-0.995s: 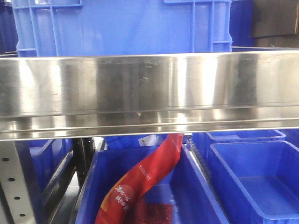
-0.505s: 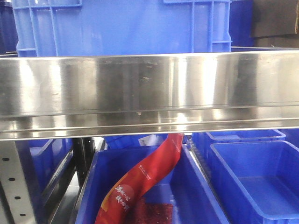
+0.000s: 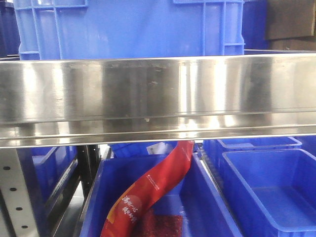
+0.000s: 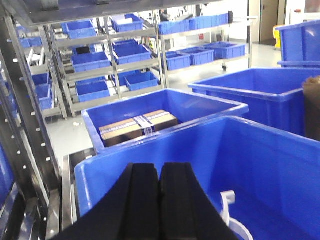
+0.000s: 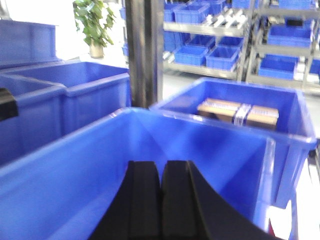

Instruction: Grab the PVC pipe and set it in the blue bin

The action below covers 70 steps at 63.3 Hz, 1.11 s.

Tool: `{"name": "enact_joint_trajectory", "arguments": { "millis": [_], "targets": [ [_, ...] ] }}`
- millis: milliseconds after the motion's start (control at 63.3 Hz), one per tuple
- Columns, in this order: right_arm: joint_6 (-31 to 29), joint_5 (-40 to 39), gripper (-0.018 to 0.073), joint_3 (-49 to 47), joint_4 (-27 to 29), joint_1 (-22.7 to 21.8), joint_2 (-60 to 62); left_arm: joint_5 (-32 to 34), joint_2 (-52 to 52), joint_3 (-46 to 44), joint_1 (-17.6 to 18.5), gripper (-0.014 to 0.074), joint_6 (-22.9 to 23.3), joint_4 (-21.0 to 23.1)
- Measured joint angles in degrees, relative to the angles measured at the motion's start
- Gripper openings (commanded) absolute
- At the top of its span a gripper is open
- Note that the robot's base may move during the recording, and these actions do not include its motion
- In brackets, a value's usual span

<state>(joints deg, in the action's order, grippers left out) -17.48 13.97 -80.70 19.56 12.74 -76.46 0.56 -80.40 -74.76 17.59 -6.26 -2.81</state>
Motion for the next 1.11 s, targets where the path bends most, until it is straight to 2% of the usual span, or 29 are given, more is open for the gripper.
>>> {"name": "enact_joint_trajectory", "arguments": {
  "millis": [126, 300, 695, 916, 1106],
  "targets": [
    [0.0, -1.4, -0.0167, 4.0, -0.2, -0.4, 5.0, -1.5, 1.9, 1.0, 1.8, -0.0111, 0.0, -2.7],
    [0.0, -3.1, -0.0167, 10.2, -0.3, -0.8, 11.9, -1.8, 3.9, 3.2, 4.0, -0.0111, 0.0, -3.5],
    [0.0, -4.0, -0.0167, 22.9, -0.3, -5.0, 27.9, -2.0, 14.4, 11.2, 4.1, -0.0111, 0.1, -2.4],
    [0.0, -4.6, -0.0167, 30.5, -0.3, -5.3, 36.2, -2.3, 23.1, 16.9, 4.1, -0.0111, 0.1, -2.4],
    [0.0, -5.3, -0.0165, 36.1, -0.3, -5.3, 42.0, -5.5, 30.7, 20.8, 4.1, -0.0111, 0.1, -2.5]
  ]
}}
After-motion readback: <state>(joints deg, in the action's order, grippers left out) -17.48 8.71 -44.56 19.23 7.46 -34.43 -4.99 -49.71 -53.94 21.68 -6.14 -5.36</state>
